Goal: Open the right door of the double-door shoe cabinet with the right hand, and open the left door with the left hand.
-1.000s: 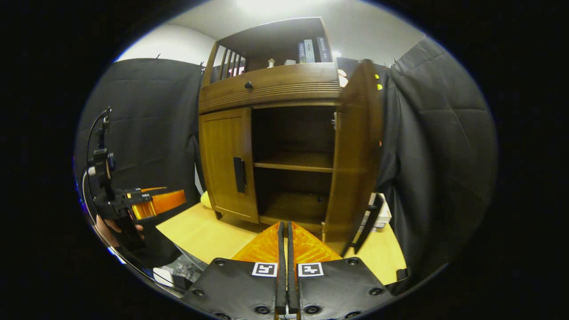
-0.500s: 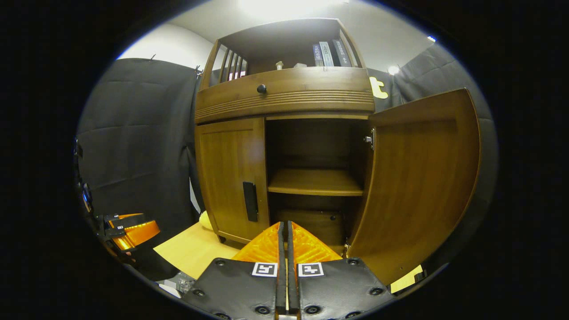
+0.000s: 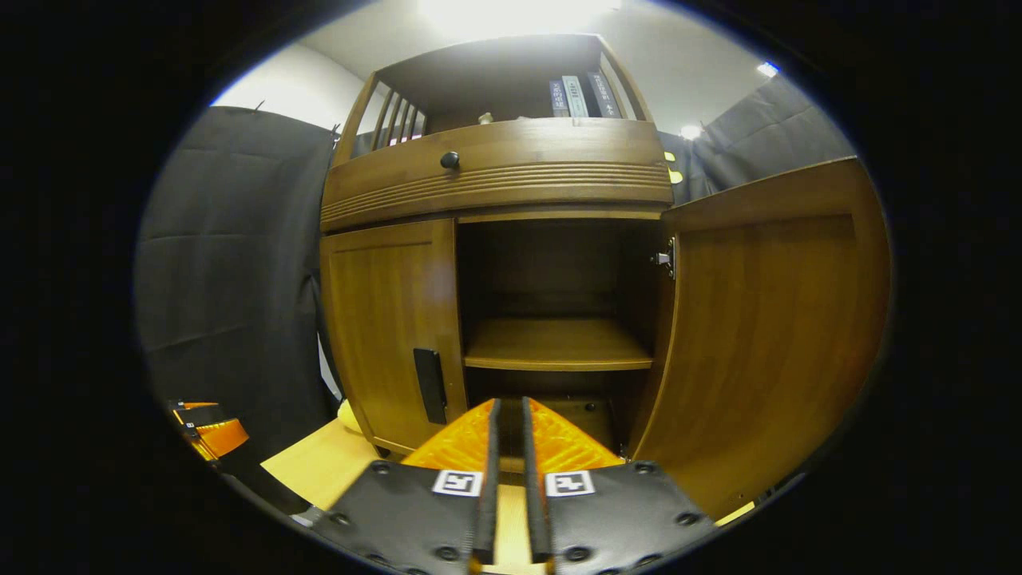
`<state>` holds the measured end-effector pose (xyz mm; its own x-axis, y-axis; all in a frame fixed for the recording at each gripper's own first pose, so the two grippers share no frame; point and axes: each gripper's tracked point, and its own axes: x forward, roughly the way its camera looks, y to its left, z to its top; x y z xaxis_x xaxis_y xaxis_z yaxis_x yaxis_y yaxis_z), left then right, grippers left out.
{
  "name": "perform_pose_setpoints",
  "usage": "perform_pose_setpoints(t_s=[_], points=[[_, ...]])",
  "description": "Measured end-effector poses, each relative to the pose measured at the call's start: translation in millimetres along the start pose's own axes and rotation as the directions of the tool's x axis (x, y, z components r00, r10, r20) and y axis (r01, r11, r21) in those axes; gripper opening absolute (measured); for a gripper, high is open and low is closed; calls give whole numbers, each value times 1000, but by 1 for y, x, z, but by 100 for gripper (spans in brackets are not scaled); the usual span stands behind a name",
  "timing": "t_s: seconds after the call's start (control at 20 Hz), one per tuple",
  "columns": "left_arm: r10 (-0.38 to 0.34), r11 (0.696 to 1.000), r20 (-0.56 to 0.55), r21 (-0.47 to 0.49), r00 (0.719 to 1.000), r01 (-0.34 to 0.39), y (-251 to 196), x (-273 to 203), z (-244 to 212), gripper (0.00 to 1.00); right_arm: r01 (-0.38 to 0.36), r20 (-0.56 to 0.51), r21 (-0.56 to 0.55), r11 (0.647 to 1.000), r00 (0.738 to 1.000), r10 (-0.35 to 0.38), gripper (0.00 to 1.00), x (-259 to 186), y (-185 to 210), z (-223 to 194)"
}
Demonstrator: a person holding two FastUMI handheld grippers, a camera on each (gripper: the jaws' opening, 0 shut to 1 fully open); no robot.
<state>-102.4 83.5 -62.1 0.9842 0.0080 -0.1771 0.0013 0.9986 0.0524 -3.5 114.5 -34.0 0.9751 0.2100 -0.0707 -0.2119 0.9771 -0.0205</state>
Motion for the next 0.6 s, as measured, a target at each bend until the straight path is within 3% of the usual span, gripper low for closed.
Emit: perform_pose_setpoints(t_s=[0.25, 0.3, 0.6], points=[[-46, 999, -12, 14, 999, 46, -34, 57, 17, 98, 37, -37, 5, 999, 999, -37, 100, 30, -14, -22], [-52, 998, -22, 19, 998, 53, -40, 71, 17, 99, 51, -33, 1, 999, 998, -51, 95, 34, -19, -24], [-139, 990, -45, 15, 989, 140, -97, 146, 28, 100, 27, -39, 31, 999, 999, -26, 94, 59, -23, -30]])
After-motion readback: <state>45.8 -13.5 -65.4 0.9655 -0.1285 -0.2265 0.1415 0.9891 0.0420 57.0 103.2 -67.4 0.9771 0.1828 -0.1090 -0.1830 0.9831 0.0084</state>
